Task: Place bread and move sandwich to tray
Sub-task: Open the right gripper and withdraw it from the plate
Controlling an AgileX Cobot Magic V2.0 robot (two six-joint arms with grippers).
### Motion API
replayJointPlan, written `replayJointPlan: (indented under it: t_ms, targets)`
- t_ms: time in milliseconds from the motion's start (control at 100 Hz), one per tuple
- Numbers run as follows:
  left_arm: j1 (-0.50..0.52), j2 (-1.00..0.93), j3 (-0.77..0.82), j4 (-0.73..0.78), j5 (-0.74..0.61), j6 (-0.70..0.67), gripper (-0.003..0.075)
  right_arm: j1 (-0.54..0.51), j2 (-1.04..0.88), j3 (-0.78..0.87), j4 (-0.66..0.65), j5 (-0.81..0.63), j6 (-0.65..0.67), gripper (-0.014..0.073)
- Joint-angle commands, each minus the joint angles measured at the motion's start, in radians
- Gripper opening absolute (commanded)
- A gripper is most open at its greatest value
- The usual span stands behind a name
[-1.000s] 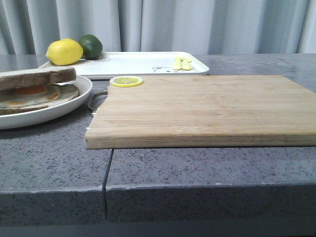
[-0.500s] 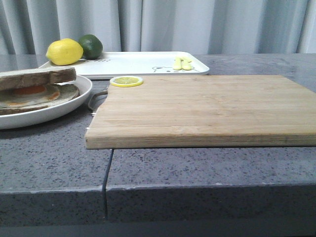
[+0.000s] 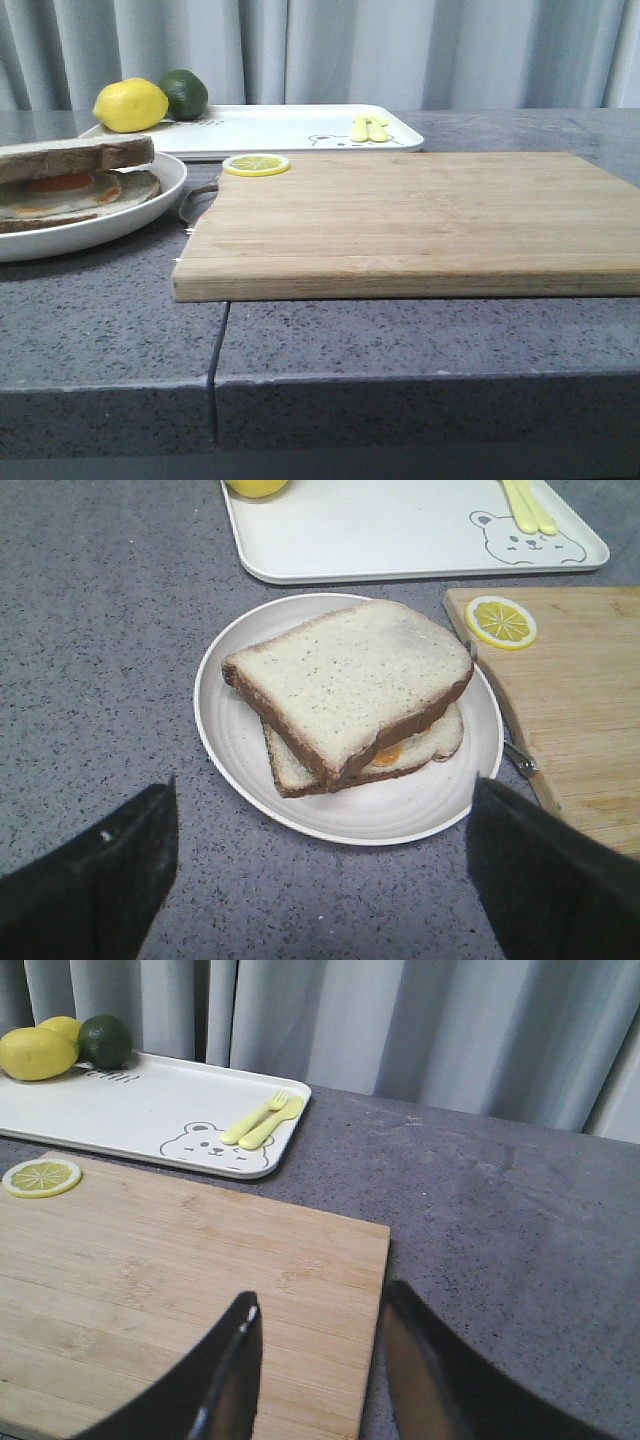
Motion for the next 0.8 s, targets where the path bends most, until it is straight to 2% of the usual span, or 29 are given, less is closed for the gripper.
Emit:
replayJointPlan:
  t_ms: [0, 390, 560, 790]
  targets:
    - [0.000, 0.009, -0.033, -0.026, -0.066, -0.003, 0.0553, -0.006, 0.006, -0.024, -0.010, -0.075, 0.005, 0.0314]
    - [0.000, 0.009, -0.033, -0.026, -0.066, -0.005, 0.0553, -0.006, 0.006, -0.024, -0.010, -0.075, 0.005, 0.0314]
    - [0.026, 0.018, -0.033, -0.016, -0.094, -0.165, 0.0553, -0.006, 0.006, -0.024, -0.010, -0.075, 0.005, 0.0314]
    - [0.110, 0.106, -0.033, -0.011, -0.132, -0.220, 0.0522, -0.006, 0.006, -0.024, -0.010, -0.075, 0.005, 0.0314]
